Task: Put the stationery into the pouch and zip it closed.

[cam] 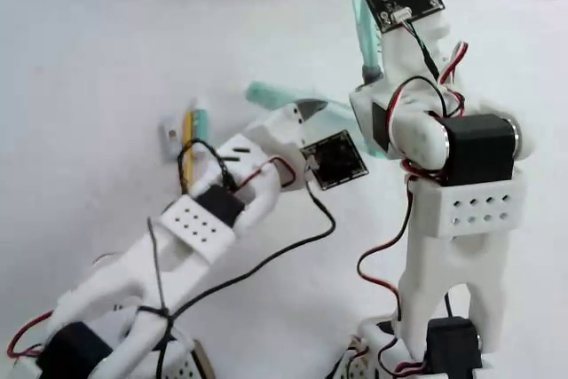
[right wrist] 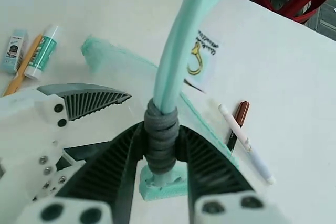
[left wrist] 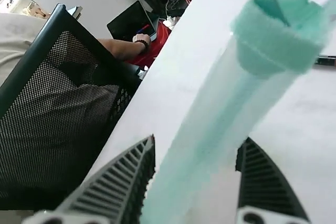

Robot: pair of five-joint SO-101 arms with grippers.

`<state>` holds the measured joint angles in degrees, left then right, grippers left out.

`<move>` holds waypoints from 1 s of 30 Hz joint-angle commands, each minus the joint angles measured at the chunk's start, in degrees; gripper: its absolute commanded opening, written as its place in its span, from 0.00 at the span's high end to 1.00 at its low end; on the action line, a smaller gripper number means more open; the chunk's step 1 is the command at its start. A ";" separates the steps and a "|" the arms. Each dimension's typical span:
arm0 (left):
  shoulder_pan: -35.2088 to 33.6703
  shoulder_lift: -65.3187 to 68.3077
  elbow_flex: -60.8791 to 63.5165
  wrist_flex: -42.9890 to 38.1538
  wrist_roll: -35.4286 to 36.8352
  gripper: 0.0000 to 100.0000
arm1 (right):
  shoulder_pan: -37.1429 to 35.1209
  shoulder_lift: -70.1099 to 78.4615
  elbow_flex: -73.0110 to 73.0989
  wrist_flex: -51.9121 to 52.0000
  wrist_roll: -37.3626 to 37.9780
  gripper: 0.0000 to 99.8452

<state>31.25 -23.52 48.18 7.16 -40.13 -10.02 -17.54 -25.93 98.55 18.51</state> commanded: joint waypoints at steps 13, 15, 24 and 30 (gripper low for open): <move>1.01 15.69 -8.97 -7.21 -7.91 0.75 | -1.45 -0.92 -2.29 -0.48 0.62 0.98; 0.57 18.24 -9.85 -9.67 -7.82 0.75 | -1.10 -0.92 -2.29 -0.48 0.62 0.98; 1.89 14.11 -8.44 -12.22 -5.45 0.95 | 1.19 -0.75 -2.29 -0.92 0.18 0.98; 1.80 -5.32 -0.44 -10.20 10.64 0.98 | 5.41 -0.75 -0.79 -5.32 0.00 0.98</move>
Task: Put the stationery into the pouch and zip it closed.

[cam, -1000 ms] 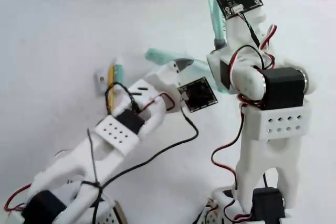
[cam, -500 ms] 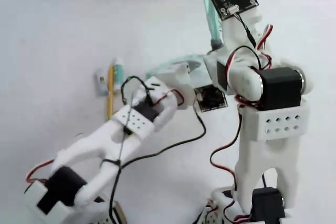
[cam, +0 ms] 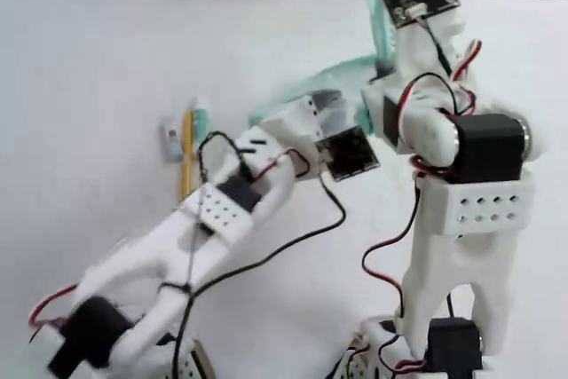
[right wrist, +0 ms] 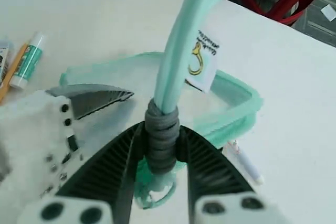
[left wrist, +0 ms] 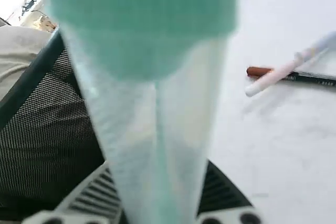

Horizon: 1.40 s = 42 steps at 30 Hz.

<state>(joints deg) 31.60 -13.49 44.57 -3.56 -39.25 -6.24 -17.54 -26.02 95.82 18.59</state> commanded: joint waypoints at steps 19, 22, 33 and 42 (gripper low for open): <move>1.80 -37.32 10.37 32.70 28.75 0.98 | 0.31 -0.75 0.53 -12.44 -11.43 0.98; 1.45 -37.41 14.68 27.08 30.51 0.98 | 0.92 -0.57 1.32 -16.40 -11.34 0.98; 1.89 -37.41 18.99 24.09 30.95 0.98 | 8.92 -0.57 27.16 -44.70 -10.99 0.98; 1.45 -40.66 22.15 24.35 30.95 0.98 | 9.89 -1.19 33.76 -52.09 -11.34 0.98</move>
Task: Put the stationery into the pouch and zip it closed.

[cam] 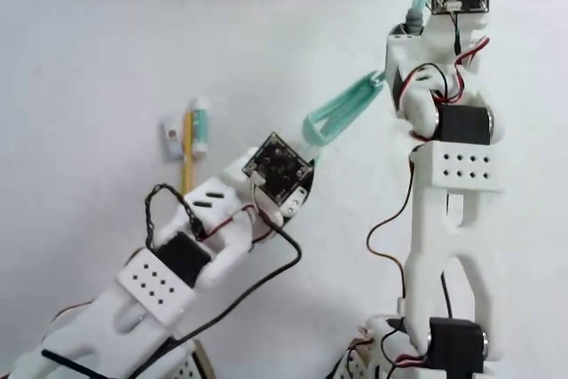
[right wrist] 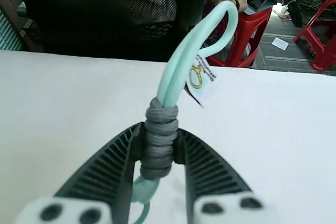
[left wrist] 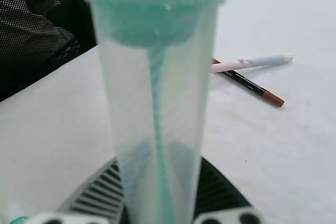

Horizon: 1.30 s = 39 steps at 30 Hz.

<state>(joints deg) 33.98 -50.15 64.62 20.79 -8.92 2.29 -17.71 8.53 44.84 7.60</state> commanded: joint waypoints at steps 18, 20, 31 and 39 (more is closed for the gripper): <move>-1.01 -25.54 17.41 -0.26 0.35 0.98 | -1.27 -16.40 -14.51 27.21 -3.25 0.73; -1.01 -25.54 17.41 0.09 0.35 0.98 | -0.75 -19.65 -16.09 28.88 -1.93 0.74; -10.51 -25.98 20.66 -0.26 0.70 0.98 | 14.11 3.30 -15.12 30.29 5.89 0.75; -10.59 -25.98 21.19 0.18 0.35 0.97 | 17.27 35.30 -19.43 22.81 11.87 0.81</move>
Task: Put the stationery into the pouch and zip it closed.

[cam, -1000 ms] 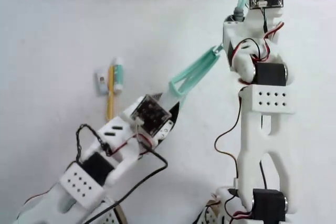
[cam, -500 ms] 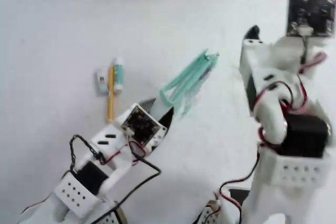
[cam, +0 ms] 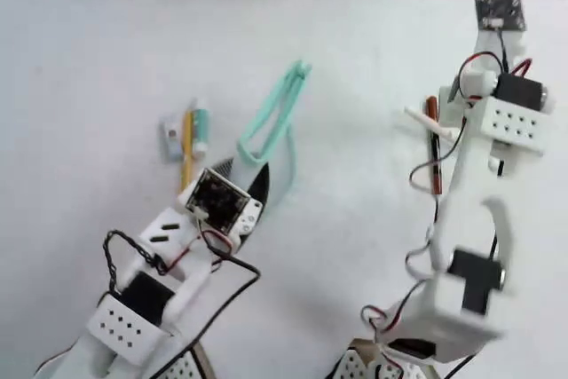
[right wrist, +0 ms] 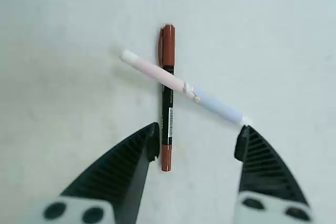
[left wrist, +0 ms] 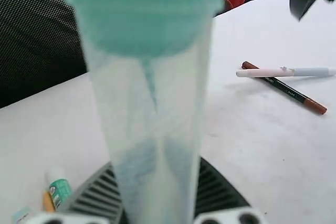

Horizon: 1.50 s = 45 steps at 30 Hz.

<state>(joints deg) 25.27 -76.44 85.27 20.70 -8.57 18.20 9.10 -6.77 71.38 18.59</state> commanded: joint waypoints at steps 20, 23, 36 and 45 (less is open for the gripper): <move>-1.89 0.31 0.53 0.26 0.35 0.94 | 1.10 41.80 -36.31 -1.80 41.14 0.84; -1.71 0.31 1.23 0.00 0.35 0.87 | 0.75 43.47 -37.71 -0.84 44.13 0.93; -1.71 0.31 1.93 -0.18 0.35 0.85 | 1.71 35.74 -38.59 7.87 44.04 0.98; -1.89 -1.80 2.20 0.35 0.35 0.84 | 1.54 13.49 -38.51 17.89 35.78 0.98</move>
<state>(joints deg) 23.96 -76.44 87.12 21.14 -8.66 19.69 32.66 -43.43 87.56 57.36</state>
